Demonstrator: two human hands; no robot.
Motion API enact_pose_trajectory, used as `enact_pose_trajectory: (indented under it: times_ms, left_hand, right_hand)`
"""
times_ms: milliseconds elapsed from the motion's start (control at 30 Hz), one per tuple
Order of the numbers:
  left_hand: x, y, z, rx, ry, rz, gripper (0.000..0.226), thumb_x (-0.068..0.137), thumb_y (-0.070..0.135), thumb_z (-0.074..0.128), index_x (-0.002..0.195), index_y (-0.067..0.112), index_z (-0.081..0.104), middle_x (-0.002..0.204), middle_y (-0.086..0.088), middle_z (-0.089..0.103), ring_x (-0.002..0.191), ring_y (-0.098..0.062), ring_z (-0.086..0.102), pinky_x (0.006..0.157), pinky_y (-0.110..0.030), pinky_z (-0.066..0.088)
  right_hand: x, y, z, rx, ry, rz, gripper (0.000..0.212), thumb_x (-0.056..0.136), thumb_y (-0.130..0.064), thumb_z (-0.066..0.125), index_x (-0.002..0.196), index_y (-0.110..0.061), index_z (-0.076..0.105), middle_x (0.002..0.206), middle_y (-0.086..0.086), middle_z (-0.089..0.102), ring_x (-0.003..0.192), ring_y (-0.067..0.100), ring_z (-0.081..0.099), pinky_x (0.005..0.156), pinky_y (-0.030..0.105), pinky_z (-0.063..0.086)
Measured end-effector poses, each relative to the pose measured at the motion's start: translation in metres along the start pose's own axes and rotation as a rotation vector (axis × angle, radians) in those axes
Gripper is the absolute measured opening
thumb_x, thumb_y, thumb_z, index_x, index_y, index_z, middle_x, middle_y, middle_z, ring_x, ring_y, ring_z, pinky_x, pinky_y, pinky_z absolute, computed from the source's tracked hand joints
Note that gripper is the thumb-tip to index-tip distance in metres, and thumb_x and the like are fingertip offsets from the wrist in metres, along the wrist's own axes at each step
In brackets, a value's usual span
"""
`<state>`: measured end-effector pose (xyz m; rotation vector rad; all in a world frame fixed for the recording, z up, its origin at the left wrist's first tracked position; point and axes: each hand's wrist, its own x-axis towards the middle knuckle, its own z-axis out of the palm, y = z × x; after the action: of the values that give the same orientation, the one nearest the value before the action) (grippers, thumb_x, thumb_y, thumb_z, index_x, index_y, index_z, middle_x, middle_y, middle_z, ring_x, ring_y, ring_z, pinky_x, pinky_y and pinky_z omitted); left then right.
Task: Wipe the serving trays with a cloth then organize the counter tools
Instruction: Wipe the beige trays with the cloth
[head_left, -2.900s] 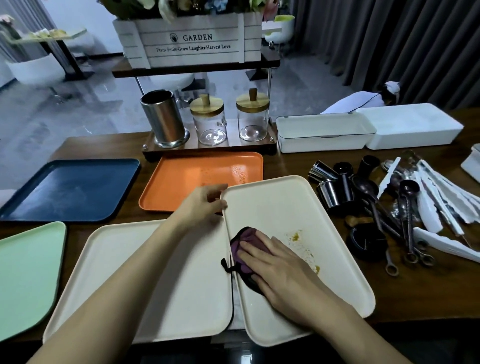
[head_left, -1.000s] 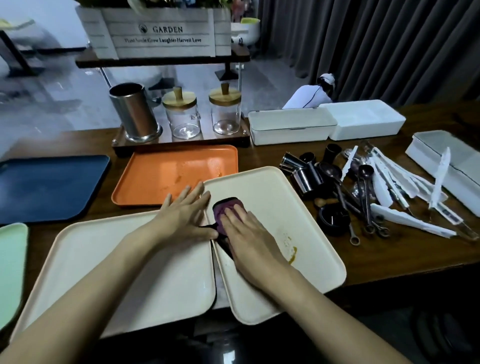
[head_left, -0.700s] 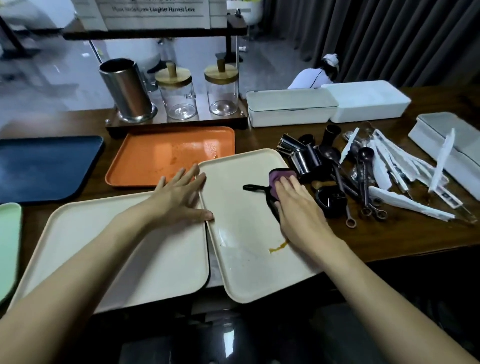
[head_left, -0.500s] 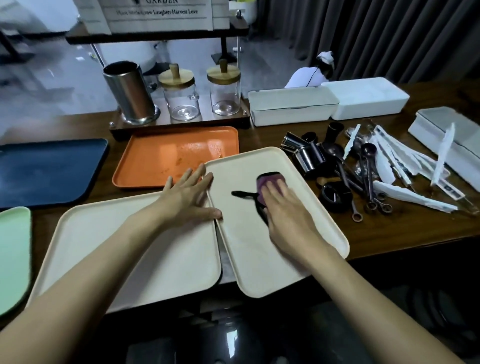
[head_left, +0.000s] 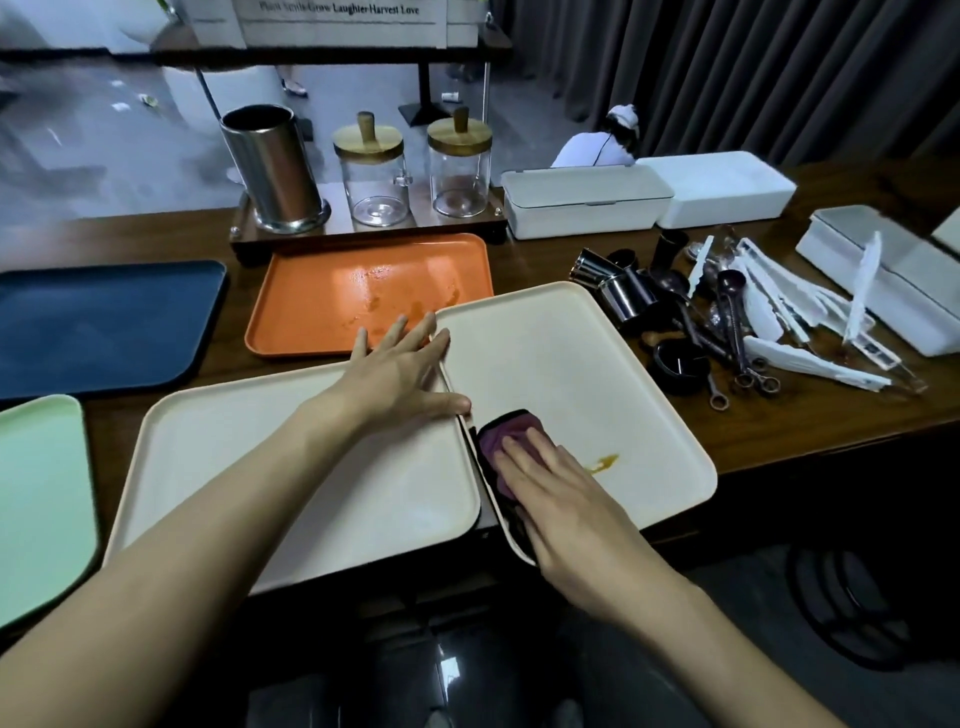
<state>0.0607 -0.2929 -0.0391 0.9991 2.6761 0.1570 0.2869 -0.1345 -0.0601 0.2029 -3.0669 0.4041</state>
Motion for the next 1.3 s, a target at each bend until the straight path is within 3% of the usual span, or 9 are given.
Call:
enact_pose_trajectory:
  times_ms: [133,333,467,600,800,933,1100,1200,1300]
  left_hand:
    - [-0.002,0.004,-0.001,0.007,0.002,-0.018,0.108,0.08,0.083,0.045,0.164,0.03,0.005,0.17,0.005,-0.014,0.157,-0.022,-0.014,0.122,-0.063,-0.008]
    - [-0.015,0.013,0.008,-0.048,0.095,-0.046,0.098,0.088,0.076,0.045,0.164,0.026,0.01,0.171,0.0,-0.006,0.157,-0.024,-0.012,0.123,-0.06,-0.006]
    - [-0.026,0.019,0.019,-0.104,0.197,-0.036,0.079,0.098,0.066,0.043,0.163,0.026,0.021,0.171,-0.002,0.004,0.158,-0.027,-0.008,0.123,-0.059,-0.002]
    - [-0.028,0.025,0.022,-0.148,0.185,-0.065,0.063,0.105,0.052,0.038,0.162,0.029,0.024,0.171,-0.003,0.003,0.158,-0.028,-0.008,0.124,-0.059,-0.002]
    - [-0.024,0.027,0.017,-0.067,0.12,-0.11,0.066,0.105,0.056,0.033,0.164,0.03,0.015,0.171,-0.001,-0.004,0.158,-0.027,-0.011,0.124,-0.059,-0.003]
    - [-0.025,0.028,0.02,-0.07,0.105,-0.126,0.068,0.106,0.056,0.031,0.164,0.029,0.009,0.172,-0.002,-0.006,0.157,-0.028,-0.011,0.124,-0.06,-0.003]
    - [-0.024,0.032,0.019,-0.083,0.095,-0.139,0.066,0.108,0.049,0.03,0.165,0.025,0.007,0.171,-0.002,-0.007,0.157,-0.026,-0.012,0.124,-0.059,-0.004]
    - [-0.022,0.036,0.017,-0.103,0.095,-0.136,0.065,0.108,0.04,0.033,0.164,0.021,0.009,0.172,-0.006,-0.005,0.158,-0.028,-0.01,0.124,-0.06,-0.002]
    - [-0.021,0.037,0.018,-0.107,0.1,-0.14,0.064,0.107,0.038,0.034,0.164,0.02,0.01,0.172,-0.006,-0.005,0.158,-0.029,-0.009,0.123,-0.062,-0.001]
  right_hand:
    - [-0.012,0.0,-0.003,0.021,-0.037,0.003,0.063,0.096,-0.021,0.033,0.158,-0.015,0.029,0.166,-0.002,0.024,0.156,0.019,0.006,0.12,0.027,-0.004]
    - [0.004,0.003,0.005,-0.025,0.038,0.019,0.061,0.088,-0.015,0.04,0.149,-0.008,0.046,0.155,0.008,0.045,0.149,0.03,0.032,0.119,0.039,0.021]
    - [0.038,0.005,-0.002,0.005,-0.02,0.022,0.065,0.098,-0.014,0.041,0.159,-0.011,0.02,0.168,0.005,0.016,0.156,0.026,0.003,0.125,0.037,0.003]
    - [0.068,0.009,-0.003,-0.014,-0.022,0.046,0.063,0.1,-0.015,0.041,0.159,-0.012,0.019,0.168,0.004,0.017,0.155,0.025,0.003,0.125,0.039,0.008]
    - [0.049,0.002,-0.008,0.012,-0.062,0.034,0.068,0.097,-0.014,0.043,0.16,-0.01,0.016,0.168,0.005,0.013,0.156,0.026,0.0,0.125,0.038,0.005]
    - [0.003,0.005,-0.005,0.015,-0.029,-0.055,0.066,0.092,-0.011,0.051,0.155,-0.007,0.033,0.163,0.008,0.03,0.154,0.03,0.015,0.125,0.041,0.013]
    - [-0.007,0.023,-0.015,0.025,-0.076,-0.095,0.055,0.104,-0.017,0.039,0.158,-0.016,0.028,0.166,-0.002,0.023,0.156,0.021,0.007,0.123,0.033,0.004]
    - [-0.003,0.051,-0.022,-0.027,-0.084,0.005,0.056,0.106,-0.018,0.035,0.16,-0.016,0.021,0.168,-0.001,0.016,0.156,0.021,0.003,0.125,0.033,0.005]
    - [-0.006,0.091,-0.031,-0.052,0.002,0.164,0.056,0.105,-0.017,0.038,0.159,-0.011,0.023,0.167,0.005,0.021,0.156,0.023,0.007,0.125,0.032,0.009]
